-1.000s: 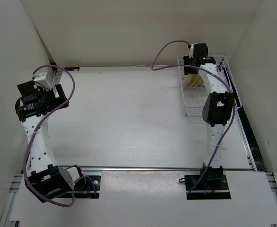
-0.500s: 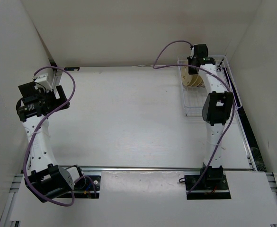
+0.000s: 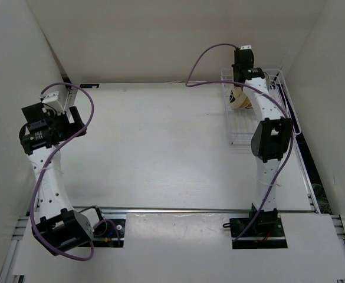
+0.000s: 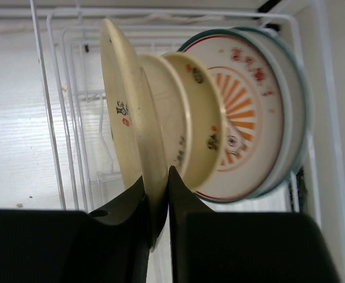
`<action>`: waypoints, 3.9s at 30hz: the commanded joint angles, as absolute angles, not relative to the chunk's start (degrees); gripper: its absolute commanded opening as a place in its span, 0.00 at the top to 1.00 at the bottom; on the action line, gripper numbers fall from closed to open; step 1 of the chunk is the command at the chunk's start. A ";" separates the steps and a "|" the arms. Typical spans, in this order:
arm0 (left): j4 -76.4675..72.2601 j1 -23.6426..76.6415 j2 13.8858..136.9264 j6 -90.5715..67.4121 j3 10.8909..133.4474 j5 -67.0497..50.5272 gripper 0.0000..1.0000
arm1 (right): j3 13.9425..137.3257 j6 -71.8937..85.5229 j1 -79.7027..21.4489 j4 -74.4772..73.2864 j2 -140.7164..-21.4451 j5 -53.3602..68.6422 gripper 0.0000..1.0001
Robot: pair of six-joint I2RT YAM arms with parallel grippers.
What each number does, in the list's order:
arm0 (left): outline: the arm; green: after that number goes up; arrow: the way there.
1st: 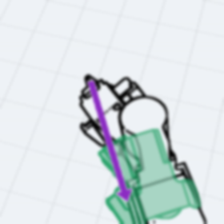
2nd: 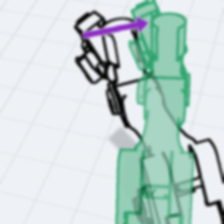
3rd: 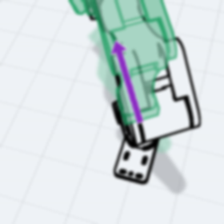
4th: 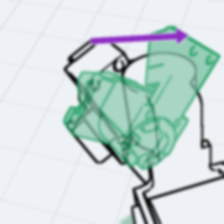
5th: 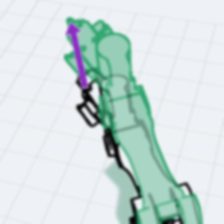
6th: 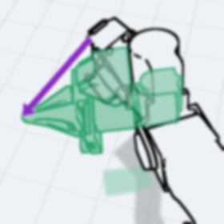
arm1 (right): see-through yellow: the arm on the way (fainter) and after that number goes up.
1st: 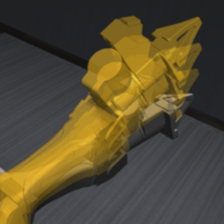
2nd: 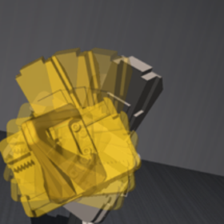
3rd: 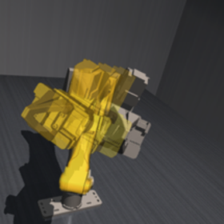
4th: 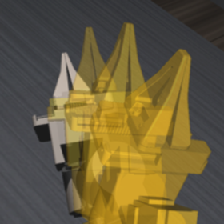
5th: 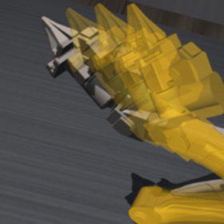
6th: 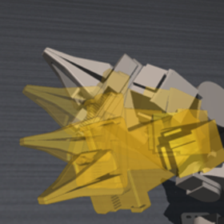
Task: Unload the plates from the dish rack
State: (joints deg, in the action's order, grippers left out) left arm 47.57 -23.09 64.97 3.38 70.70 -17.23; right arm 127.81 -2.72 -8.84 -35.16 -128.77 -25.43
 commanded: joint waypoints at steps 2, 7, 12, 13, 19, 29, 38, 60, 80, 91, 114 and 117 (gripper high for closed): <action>47.02 -23.29 60.74 2.72 70.66 -19.07 0.00 | 125.70 -2.54 -9.84 -28.66 -120.85 -37.42 1.00; 48.16 -23.29 57.57 3.43 71.89 -19.07 0.00 | 120.95 -3.16 -10.37 -28.12 -114.18 -39.46 1.00; 48.16 -23.29 54.49 6.76 74.88 -22.22 0.00 | 114.45 -0.70 -10.37 -34.88 -102.15 -23.60 1.00; 48.16 -23.29 53.71 7.46 75.49 -22.93 0.00 | 113.56 -0.09 -10.37 -37.68 -100.48 -12.77 1.00; 57.55 -23.29 56.67 15.12 83.66 -33.47 0.00 | 107.49 -4.91 -10.37 -50.15 -91.24 32.81 1.00; 75.40 -22.68 63.88 18.54 85.61 -57.28 0.00 | 98.69 0.10 -15.89 -49.12 -94.48 65.57 1.00; 77.96 -21.97 68.38 16.52 82.36 -67.41 0.03 | 103.78 -0.62 -24.16 -49.83 -101.33 63.11 1.00; 76.38 -5.28 89.46 15.38 89.73 -61.08 0.00 | 119.97 6.76 -31.99 -42.98 -120.93 66.53 1.00; 76.38 2.99 99.58 17.67 99.49 -58.80 0.86 | 119.97 11.78 -33.05 -38.85 -123.13 70.32 0.99; 70.32 2.99 92.47 12.32 95.10 -53.54 0.90 | 117.53 5.63 -28.84 -44.38 -114.53 46.51 0.00; 50.72 -25.13 111.17 -12.99 106.60 -63.26 0.90 | 95.10 -13.87 0.25 -53.69 -89.22 51.32 0.00; 46.68 -25.75 117.76 -17.73 109.06 -65.74 0.90 | 93.08 -19.14 2.45 -59.49 -85.88 53.26 0.00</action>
State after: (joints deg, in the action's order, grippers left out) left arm 51.24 -25.69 116.55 -11.75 105.27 -58.35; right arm 94.54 -11.22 0.99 -53.93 -89.45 48.38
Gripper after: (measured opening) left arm 0.222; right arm 0.995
